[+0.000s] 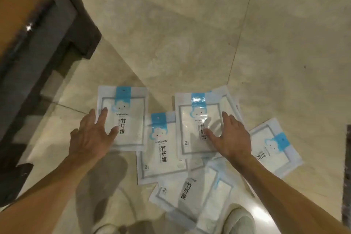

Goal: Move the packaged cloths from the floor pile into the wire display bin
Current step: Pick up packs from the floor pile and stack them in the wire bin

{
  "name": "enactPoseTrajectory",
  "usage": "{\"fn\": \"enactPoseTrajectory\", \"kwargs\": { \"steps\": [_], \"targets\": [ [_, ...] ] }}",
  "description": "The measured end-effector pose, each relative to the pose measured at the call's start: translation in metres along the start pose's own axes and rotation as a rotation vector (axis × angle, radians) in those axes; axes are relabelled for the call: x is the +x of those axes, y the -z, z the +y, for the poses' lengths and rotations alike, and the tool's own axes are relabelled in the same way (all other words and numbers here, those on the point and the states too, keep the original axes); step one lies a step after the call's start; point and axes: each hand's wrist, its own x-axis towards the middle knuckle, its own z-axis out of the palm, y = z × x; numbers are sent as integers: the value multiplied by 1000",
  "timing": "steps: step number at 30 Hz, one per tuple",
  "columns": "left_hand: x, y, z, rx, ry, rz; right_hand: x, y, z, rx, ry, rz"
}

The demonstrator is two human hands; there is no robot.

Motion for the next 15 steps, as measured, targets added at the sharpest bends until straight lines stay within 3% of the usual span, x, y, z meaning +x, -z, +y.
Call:
{"fn": "enactPoseTrajectory", "kwargs": {
  "steps": [6, 9, 15],
  "targets": [
    [47, -65, -6, -339, 241, 25, 43, -64, 3, 174, -145, 95],
    [55, -70, -6, -377, 359, 41, 51, -72, 3, 293, -231, 134],
    [65, -60, -6, -612, 377, -39, 56, -63, -1, 718, -341, 82]
  ]
}}
